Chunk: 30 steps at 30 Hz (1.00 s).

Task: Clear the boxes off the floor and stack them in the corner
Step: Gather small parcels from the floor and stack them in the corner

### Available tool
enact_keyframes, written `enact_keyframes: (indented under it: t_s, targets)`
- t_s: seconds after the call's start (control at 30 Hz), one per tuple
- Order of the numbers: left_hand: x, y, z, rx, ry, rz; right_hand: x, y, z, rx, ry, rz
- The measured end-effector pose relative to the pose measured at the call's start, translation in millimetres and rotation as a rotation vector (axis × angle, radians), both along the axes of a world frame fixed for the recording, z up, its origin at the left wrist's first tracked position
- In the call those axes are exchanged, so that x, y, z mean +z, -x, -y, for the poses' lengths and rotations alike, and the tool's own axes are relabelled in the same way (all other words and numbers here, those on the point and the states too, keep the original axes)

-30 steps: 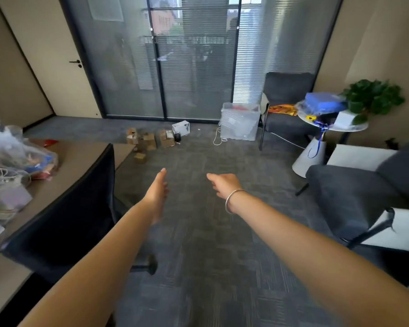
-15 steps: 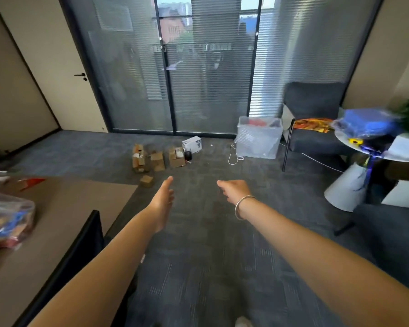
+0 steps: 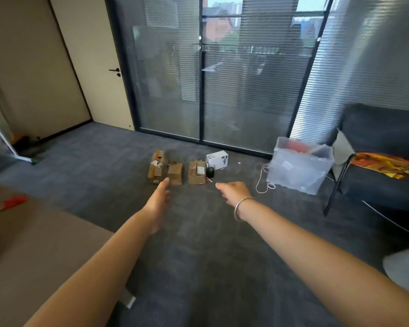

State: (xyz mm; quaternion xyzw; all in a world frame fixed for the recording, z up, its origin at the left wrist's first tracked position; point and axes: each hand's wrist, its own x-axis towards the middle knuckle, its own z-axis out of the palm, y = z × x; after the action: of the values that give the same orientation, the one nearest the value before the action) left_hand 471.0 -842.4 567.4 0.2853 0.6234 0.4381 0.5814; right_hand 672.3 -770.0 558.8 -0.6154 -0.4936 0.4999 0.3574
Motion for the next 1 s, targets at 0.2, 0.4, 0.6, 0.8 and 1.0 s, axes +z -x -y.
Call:
enact_keyframes:
  t_s: [0.2,0.4,0.6,0.8,1.0]
  targets:
    - [-24,38,-145,0.06,0.006,-0.004,-29,50,-147,0.043,0.049,-0.004]
    - [-29,102,-307,0.02,0.029,-0.051,-27,111,-314,0.068,0.039,-0.002]
    - [-25,150,-435,0.054,0.038,-0.037,-36,151,-442,0.068,0.103,0.001]
    - [-45,186,-549,0.08,0.085,-0.002,-63,193,-572,0.118,0.115,0.003]
    - [-72,233,-689,0.258,0.145,0.003,-94,253,-721,0.231,0.205,0.043]
